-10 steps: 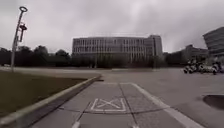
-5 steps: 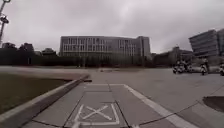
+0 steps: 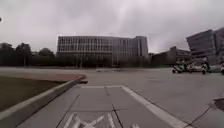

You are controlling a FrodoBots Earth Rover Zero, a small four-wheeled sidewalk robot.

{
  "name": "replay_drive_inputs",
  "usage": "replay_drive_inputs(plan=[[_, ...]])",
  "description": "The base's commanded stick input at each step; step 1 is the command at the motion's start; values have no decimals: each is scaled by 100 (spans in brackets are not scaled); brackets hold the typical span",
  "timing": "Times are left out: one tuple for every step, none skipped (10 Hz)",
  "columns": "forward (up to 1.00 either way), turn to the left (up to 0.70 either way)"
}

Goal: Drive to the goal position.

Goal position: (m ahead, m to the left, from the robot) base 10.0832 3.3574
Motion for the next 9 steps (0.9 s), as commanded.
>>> replay_drive_inputs(plan=[[70, 0], [70, 0], [70, 0], [70, 0], [70, 0], [70, 0], [70, 0], [70, 0], [70, 0]])
